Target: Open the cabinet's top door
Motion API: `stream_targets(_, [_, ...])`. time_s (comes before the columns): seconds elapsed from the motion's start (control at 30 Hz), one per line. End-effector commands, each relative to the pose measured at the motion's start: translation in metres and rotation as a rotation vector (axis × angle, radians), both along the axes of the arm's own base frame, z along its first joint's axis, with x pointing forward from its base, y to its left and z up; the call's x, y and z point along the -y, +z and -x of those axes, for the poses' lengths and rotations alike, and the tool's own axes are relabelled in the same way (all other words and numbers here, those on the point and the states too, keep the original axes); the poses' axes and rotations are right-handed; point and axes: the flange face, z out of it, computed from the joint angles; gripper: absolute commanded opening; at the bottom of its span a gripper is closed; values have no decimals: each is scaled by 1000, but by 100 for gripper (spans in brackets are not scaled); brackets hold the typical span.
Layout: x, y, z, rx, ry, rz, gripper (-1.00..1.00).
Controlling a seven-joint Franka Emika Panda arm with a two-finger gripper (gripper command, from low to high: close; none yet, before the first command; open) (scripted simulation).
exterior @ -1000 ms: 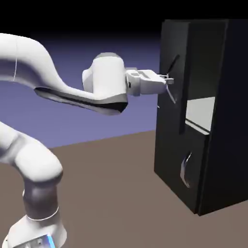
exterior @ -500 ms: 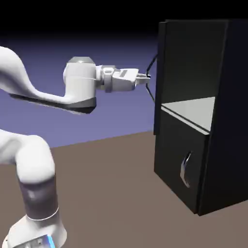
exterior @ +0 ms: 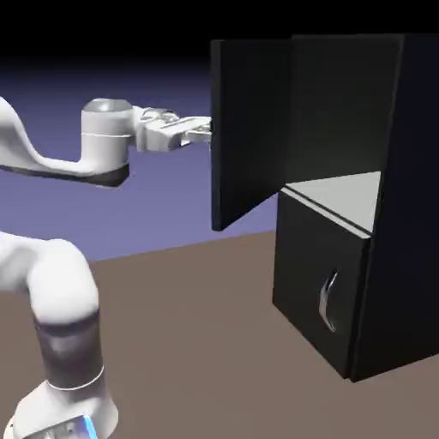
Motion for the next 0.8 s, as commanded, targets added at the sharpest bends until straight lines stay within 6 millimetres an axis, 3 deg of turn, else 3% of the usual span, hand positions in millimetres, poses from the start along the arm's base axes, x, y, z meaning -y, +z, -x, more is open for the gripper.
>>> stream_targets(0.0, [-9,0,1,0,-29,0,-100])
stream_targets(0.4, [-109,0,-4,0,-344,0,-100])
stream_targets(0.77, [-170,0,-24,0,-549,0,-100])
